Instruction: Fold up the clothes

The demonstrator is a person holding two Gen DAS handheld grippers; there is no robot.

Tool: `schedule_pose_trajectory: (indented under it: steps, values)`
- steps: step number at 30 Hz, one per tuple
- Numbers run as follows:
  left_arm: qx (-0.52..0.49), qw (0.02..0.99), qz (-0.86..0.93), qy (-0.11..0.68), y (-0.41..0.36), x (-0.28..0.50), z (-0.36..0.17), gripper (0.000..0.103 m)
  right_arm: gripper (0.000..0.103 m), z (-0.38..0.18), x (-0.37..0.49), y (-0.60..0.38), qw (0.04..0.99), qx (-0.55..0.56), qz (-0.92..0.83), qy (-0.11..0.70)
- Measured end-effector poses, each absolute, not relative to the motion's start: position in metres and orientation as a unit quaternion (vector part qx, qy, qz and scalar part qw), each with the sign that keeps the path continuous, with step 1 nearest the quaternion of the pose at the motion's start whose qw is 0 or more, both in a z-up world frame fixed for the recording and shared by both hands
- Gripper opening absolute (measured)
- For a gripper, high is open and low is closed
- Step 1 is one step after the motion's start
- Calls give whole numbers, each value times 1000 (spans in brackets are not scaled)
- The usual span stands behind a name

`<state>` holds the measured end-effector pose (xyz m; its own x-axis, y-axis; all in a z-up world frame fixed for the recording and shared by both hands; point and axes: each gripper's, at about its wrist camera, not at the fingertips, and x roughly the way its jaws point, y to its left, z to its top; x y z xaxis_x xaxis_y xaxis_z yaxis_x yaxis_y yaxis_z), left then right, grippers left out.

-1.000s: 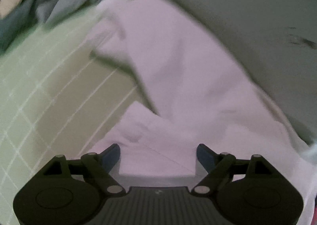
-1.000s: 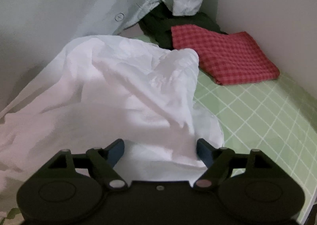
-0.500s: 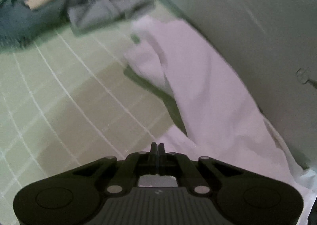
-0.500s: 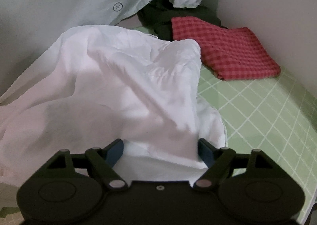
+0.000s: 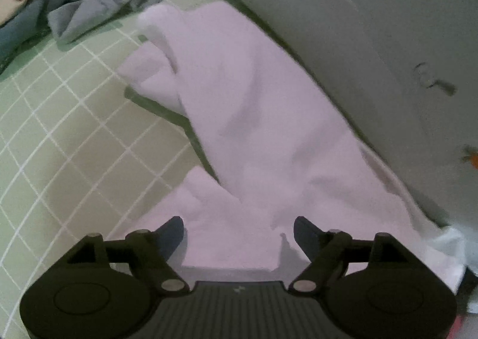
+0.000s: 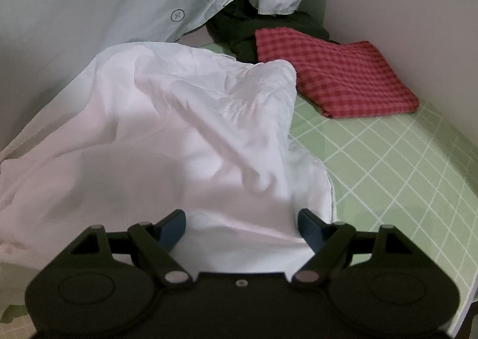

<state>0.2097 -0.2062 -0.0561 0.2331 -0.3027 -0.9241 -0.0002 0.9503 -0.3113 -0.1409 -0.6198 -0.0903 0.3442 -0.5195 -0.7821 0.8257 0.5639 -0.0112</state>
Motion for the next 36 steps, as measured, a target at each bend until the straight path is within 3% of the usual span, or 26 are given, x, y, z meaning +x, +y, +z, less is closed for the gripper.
schedule_pose_trajectory:
  steps: [3, 7, 10, 13, 14, 15, 21, 36]
  values:
    - [-111, 765, -64, 631, -223, 216, -66, 88, 84, -93, -138, -619, 793, 192, -424, 392]
    - [-61, 765, -37, 640, -245, 208, -78, 87, 85, -97, -134, -618, 790, 184, -426, 401]
    - [-26, 787, -60, 614, -251, 193, -74, 66, 85, -100, -133, -619, 789, 182, -425, 404]
    - [-60, 788, -83, 607, -241, 177, -70, 36, 86, -101, -135, -619, 791, 183, -423, 402]
    - [-80, 783, -90, 610, -234, 173, -70, 21, 86, -100, -136, -618, 792, 183, -423, 401]
    - [-99, 779, -97, 611, -226, 167, -70, 14, 86, -100, -137, -618, 793, 183, -422, 400]
    - [-125, 797, -122, 578, -180, 121, -53, 5, 85, -96, -147, -610, 805, 177, -412, 388]
    - [-174, 880, -140, 420, -87, 110, 58, 2, 85, -79, -193, -582, 820, 199, -390, 368]
